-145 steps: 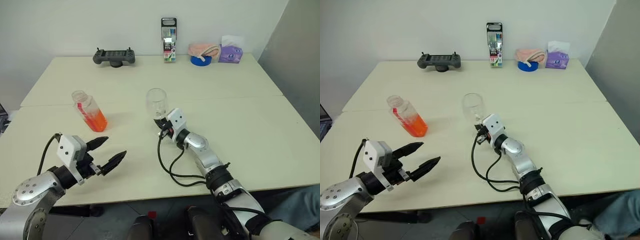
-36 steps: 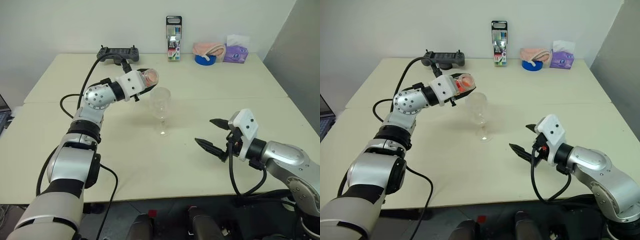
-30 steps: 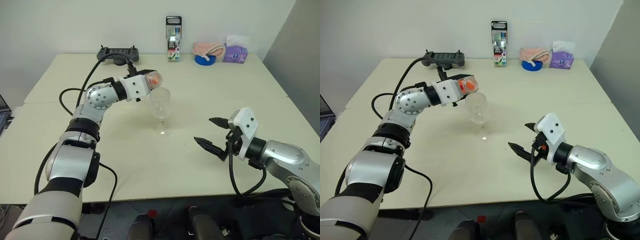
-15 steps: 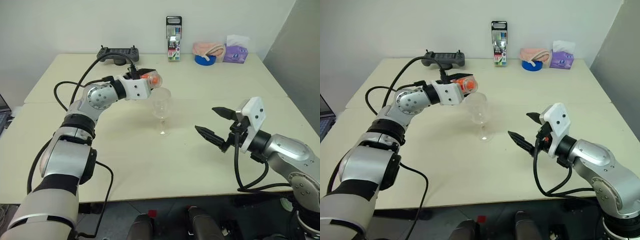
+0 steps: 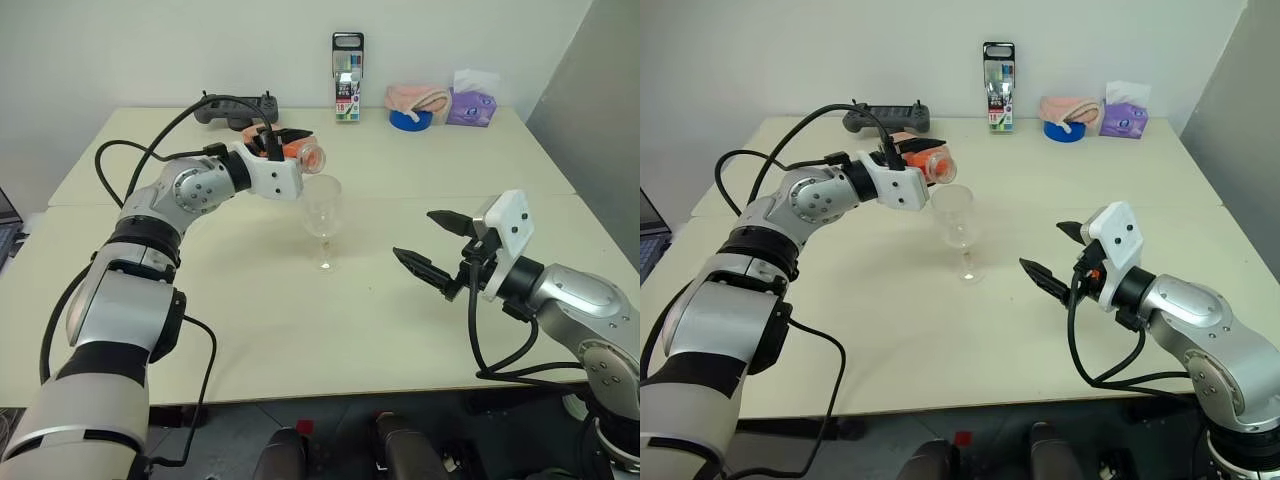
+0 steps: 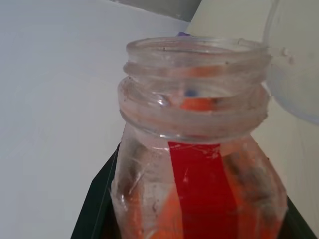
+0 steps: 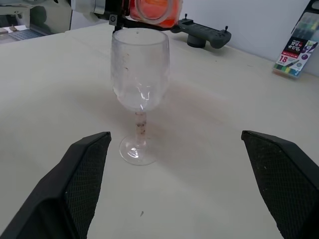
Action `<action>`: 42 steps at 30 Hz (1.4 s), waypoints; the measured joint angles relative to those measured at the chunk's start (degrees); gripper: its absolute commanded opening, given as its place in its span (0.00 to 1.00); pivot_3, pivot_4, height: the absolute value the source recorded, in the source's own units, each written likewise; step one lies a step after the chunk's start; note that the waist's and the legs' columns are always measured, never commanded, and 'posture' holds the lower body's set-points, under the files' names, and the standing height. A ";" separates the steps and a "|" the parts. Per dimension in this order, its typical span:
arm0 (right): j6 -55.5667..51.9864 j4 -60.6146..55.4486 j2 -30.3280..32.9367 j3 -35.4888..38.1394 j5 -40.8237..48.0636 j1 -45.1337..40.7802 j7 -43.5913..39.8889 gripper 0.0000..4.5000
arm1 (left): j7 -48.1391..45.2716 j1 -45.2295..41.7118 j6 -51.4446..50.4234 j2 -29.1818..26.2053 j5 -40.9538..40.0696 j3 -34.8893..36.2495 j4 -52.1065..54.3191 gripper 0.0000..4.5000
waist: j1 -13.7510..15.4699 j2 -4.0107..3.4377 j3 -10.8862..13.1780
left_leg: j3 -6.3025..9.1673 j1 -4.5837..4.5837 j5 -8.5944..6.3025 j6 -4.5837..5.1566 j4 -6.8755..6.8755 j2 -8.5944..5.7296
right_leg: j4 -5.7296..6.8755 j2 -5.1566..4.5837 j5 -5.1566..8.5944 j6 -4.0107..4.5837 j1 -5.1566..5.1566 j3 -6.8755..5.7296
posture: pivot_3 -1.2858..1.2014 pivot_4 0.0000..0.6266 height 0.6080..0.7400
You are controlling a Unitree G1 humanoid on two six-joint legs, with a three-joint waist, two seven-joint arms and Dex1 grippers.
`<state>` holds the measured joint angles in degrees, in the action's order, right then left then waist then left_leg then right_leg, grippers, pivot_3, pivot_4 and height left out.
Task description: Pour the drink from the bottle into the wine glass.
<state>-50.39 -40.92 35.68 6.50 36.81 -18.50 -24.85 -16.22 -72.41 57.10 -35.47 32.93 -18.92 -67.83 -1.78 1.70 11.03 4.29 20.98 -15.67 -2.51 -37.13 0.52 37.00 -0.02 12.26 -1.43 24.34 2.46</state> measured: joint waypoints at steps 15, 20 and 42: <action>0.70 1.22 0.00 -1.03 -1.72 -0.01 -0.18 1.00 | 10.96 -2.19 0.98 -1.52 7.74 -4.56 -0.42 0.37 | 0.02 0.00 0.00 | -0.01 0.00 0.00 0.00 -0.02 -0.01 | 0.02 -0.01 0.00 0.00 0.00 0.00 | 0.52 0.24 1.00; 0.86 1.41 0.02 -1.08 -2.07 -0.02 -0.44 1.00 | 13.36 -2.22 1.04 -1.63 8.52 -5.56 -0.74 0.37 | 0.01 0.00 0.00 | -0.01 -0.01 0.00 0.00 -0.02 0.00 | 0.04 -0.01 0.00 0.00 0.00 0.00 | 0.52 0.24 1.00; 1.16 2.48 0.02 -2.33 -2.92 -1.22 -1.37 1.00 | 20.98 -4.23 1.29 -2.50 13.66 -10.22 -1.81 0.37 | 0.01 0.00 0.00 | -0.01 -0.01 0.00 0.00 -0.07 -0.01 | 0.09 -0.01 -0.01 0.00 0.00 0.00 | 0.52 0.24 1.00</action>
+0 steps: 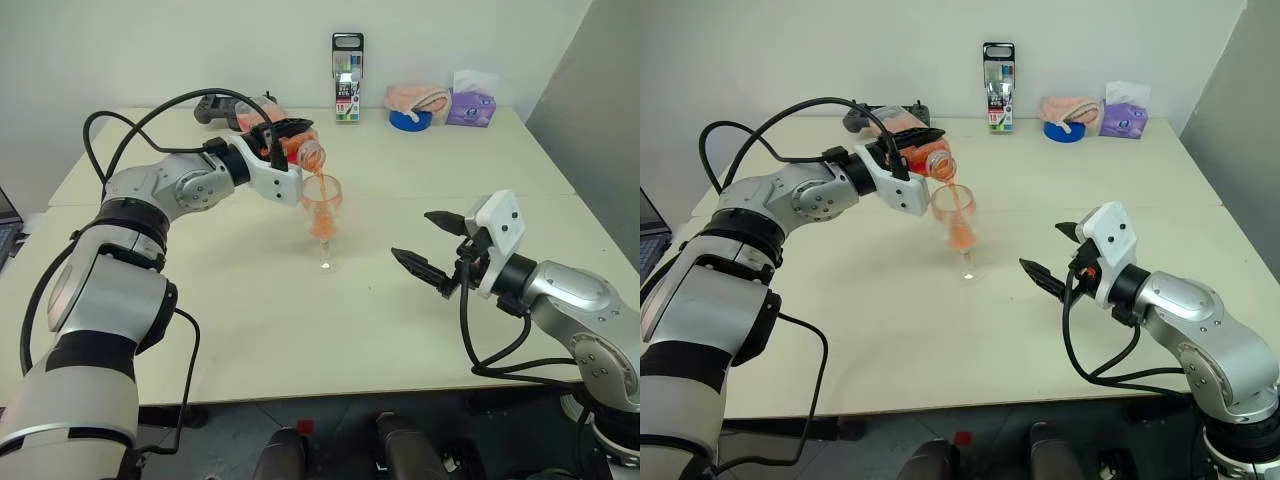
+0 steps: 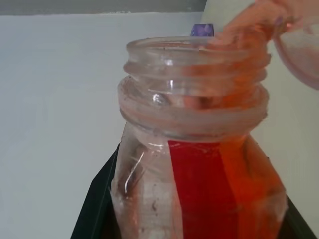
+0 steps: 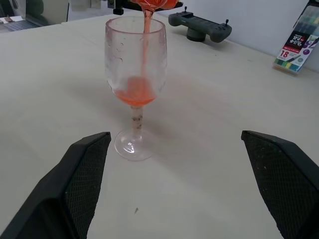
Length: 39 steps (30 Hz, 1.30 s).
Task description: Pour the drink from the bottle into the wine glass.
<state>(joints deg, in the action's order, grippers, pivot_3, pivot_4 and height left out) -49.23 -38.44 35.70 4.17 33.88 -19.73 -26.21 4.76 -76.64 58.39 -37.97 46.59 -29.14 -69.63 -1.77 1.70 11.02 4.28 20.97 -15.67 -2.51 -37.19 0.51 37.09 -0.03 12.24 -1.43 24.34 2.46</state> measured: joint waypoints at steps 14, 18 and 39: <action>0.00 -0.02 -0.18 -1.58 -0.73 -0.65 0.19 1.00 | 2.11 -0.24 0.88 -0.65 1.76 -1.00 -0.13 0.37 | 0.00 0.00 0.00 | 0.00 0.00 0.00 0.00 -0.04 0.00 | 0.03 0.00 0.00 0.00 0.00 0.00 | 0.52 0.24 1.00; 0.01 -0.02 -0.24 -1.92 -1.11 -1.74 0.14 1.00 | -0.94 -0.23 1.62 -0.44 -1.54 0.30 -1.30 0.37 | 0.00 0.00 0.00 | 0.00 0.00 0.00 0.00 -0.06 0.00 | 0.04 0.00 0.00 0.00 0.00 -0.01 | 0.52 0.24 1.00; -4.03 3.93 -3.05 -2.96 4.03 -18.26 -0.54 1.00 | -47.24 14.89 -36.64 6.61 -55.14 35.31 13.17 0.37 | -0.74 -0.02 -0.01 | 0.12 0.00 -0.07 0.12 -0.71 0.03 | 0.70 0.04 -0.12 0.20 0.01 -0.06 | 0.52 0.24 1.00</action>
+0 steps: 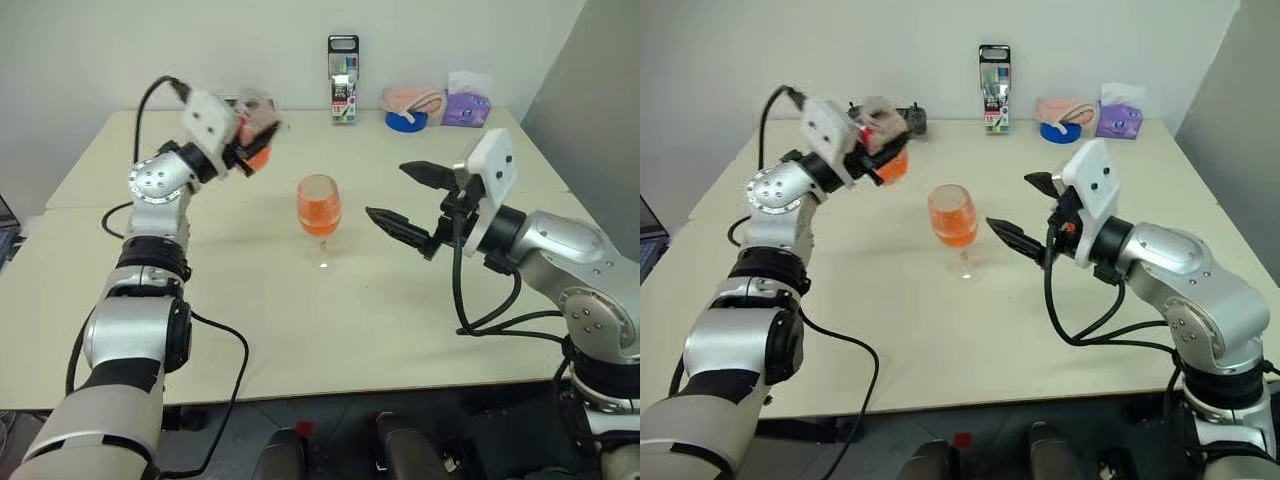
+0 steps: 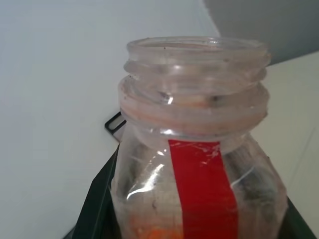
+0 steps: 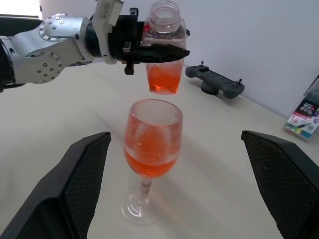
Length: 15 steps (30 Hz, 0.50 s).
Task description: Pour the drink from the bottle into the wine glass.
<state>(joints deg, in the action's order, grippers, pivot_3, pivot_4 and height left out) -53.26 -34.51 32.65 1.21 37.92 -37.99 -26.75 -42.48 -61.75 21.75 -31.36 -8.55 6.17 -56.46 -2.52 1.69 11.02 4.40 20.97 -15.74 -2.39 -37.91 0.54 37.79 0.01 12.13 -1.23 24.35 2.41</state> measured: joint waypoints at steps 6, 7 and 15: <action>-5.46 -1.52 1.47 0.90 7.84 -1.51 -1.98 1.00 | 10.68 13.46 -22.10 -0.23 -5.33 7.14 15.03 0.37 | -0.12 0.00 0.00 | 0.13 0.05 0.00 -0.01 -0.02 0.04 | 0.03 -0.02 -0.03 0.06 0.02 -0.10 | 0.52 0.24 1.00; -6.02 -1.97 1.62 0.84 8.73 -1.63 -2.15 1.00 | 12.78 15.02 -24.42 0.06 -5.90 8.09 17.29 0.37 | -0.04 0.00 0.00 | 0.14 0.05 0.00 -0.01 -0.03 0.04 | 0.03 -0.03 -0.04 0.06 0.02 -0.10 | 0.52 0.24 1.00; -6.03 -2.36 3.14 -2.44 9.75 -3.38 -3.81 1.00 | 25.99 23.02 -32.54 3.48 -6.07 10.21 32.98 0.37 | 0.99 0.03 -0.01 | 0.09 0.02 0.00 -0.03 -0.05 -0.03 | -0.05 -0.09 -0.03 0.05 -0.03 -0.07 | 0.52 0.24 1.00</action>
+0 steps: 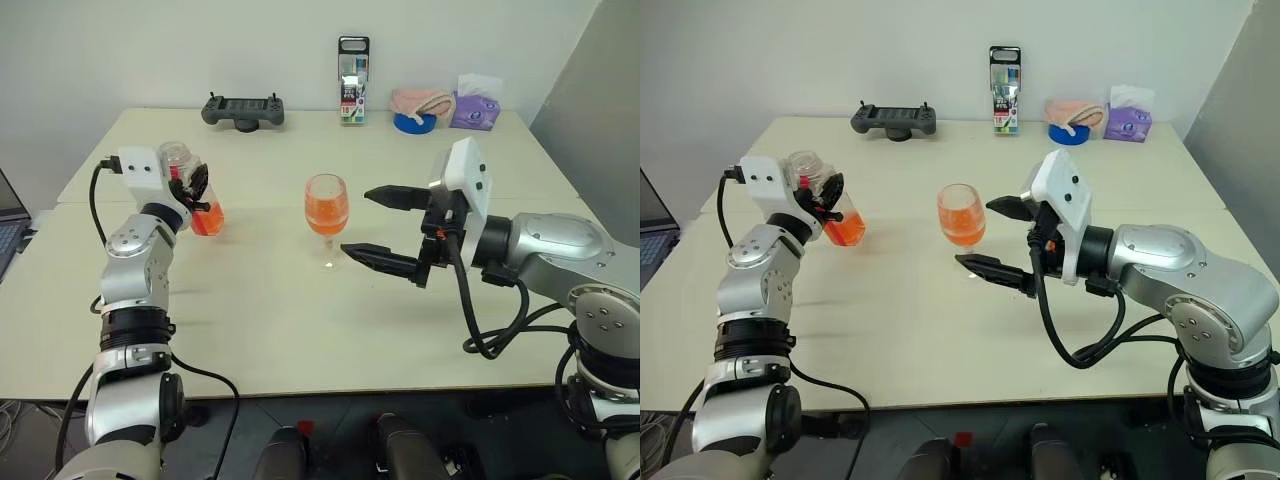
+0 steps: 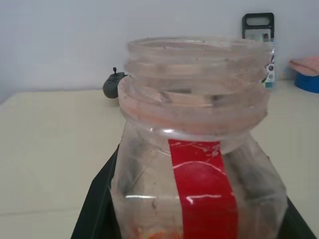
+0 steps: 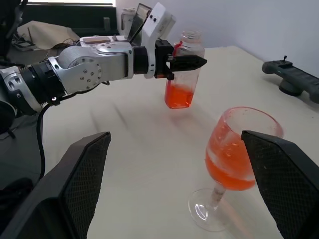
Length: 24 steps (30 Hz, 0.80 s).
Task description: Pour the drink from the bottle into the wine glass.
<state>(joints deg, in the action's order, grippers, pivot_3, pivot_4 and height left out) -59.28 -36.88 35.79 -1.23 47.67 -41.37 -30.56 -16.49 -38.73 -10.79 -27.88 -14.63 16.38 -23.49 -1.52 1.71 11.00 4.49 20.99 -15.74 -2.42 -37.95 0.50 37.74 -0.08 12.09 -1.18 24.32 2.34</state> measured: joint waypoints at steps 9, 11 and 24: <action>1.49 1.33 1.52 -0.70 -2.15 0.01 -2.21 1.00 | 0.43 4.63 1.22 1.81 -0.45 0.23 0.36 0.53 | -0.11 0.00 0.00 | -0.01 -0.01 0.00 0.00 0.02 0.02 | -0.01 0.02 0.01 -0.02 0.00 -0.01 | 0.52 0.24 1.00; 1.52 1.45 1.53 -0.78 -2.51 -0.01 -2.40 1.00 | 0.94 4.62 1.43 1.79 -0.42 0.55 0.23 0.65 | -0.11 0.00 0.00 | -0.02 0.00 0.00 0.00 0.02 0.01 | -0.03 0.02 0.02 -0.02 0.00 0.00 | 0.52 0.24 1.00; 3.20 3.62 1.79 -1.82 -5.45 -0.24 -4.46 1.00 | 1.22 6.52 0.64 0.56 0.86 0.50 -0.18 0.99 | -0.15 0.00 0.00 | -0.02 -0.01 -0.01 -0.01 0.05 0.03 | -0.06 0.02 0.06 -0.09 0.00 0.00 | 0.52 0.24 1.00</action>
<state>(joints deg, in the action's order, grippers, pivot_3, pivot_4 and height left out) -56.08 -33.25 37.57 -3.06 42.22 -41.61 -35.02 -15.27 -32.21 -10.15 -27.32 -13.76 16.88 -23.67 -1.67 1.71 11.00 4.46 20.98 -15.75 -2.42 -37.90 0.53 37.68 -0.07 12.15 -1.26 24.32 2.34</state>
